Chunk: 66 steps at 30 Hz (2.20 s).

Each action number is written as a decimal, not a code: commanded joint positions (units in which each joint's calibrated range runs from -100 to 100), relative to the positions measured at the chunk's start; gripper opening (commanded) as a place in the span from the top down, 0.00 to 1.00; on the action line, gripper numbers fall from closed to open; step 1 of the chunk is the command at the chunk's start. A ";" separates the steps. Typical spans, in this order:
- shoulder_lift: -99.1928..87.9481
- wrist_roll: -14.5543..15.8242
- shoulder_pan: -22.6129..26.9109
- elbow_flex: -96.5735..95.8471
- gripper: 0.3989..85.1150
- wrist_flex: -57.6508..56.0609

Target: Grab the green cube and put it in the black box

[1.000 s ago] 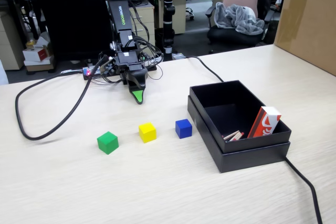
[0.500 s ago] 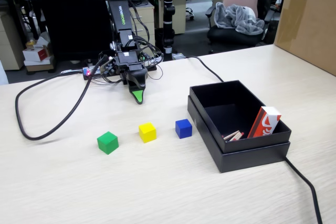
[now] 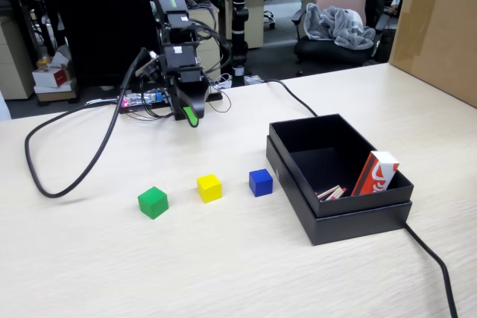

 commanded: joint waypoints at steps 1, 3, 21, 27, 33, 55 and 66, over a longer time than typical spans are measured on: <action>3.95 -0.68 -0.78 11.11 0.45 -8.35; 7.62 -1.56 -1.76 15.65 0.45 -11.11; 56.15 -16.51 -12.16 48.38 0.44 -11.55; 69.69 -18.56 -11.58 56.63 0.44 -11.29; 79.56 -19.88 -11.62 61.70 0.44 -11.29; 98.38 -19.49 -11.43 70.50 0.74 -11.29; 94.71 -16.90 -11.33 69.41 0.99 -11.29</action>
